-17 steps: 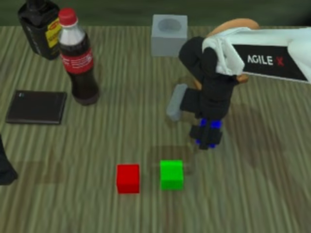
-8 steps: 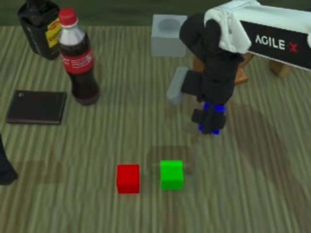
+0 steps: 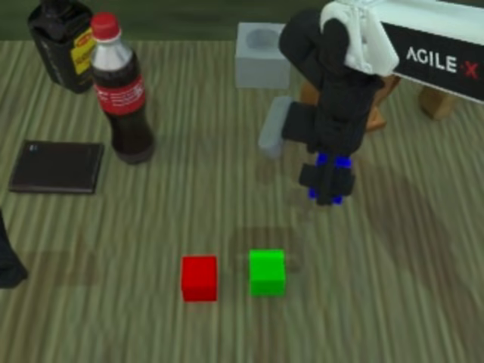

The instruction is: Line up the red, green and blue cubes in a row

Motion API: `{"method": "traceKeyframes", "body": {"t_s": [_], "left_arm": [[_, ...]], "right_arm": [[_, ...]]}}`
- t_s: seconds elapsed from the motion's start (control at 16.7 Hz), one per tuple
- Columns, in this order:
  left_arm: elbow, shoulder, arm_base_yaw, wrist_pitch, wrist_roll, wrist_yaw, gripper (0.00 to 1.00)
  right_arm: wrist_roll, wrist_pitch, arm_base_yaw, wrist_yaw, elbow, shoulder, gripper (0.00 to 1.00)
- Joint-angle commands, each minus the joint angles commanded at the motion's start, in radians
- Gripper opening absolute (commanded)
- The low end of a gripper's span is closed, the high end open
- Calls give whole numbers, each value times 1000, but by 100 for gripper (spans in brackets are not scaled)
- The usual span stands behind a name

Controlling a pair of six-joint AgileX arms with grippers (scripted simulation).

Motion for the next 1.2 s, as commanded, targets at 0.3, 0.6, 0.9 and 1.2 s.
{"method": "traceKeyframes", "body": {"t_s": [0.3,0.6,0.9,1.2], "left_arm": [[0,0,0,0,0,0,100],[0,0,0,0,0,0,100],[0,0,0,0,0,0,100],[0,0,0,0,0,0,100]], "right_arm": [[-76,56,71,-2,-249,-177,0],[-148,104,138,-4,-443,-329,0],[-149,106,137,-4,-450,-330,0],[-148,247,138,-4,-534,-277,0]]}}
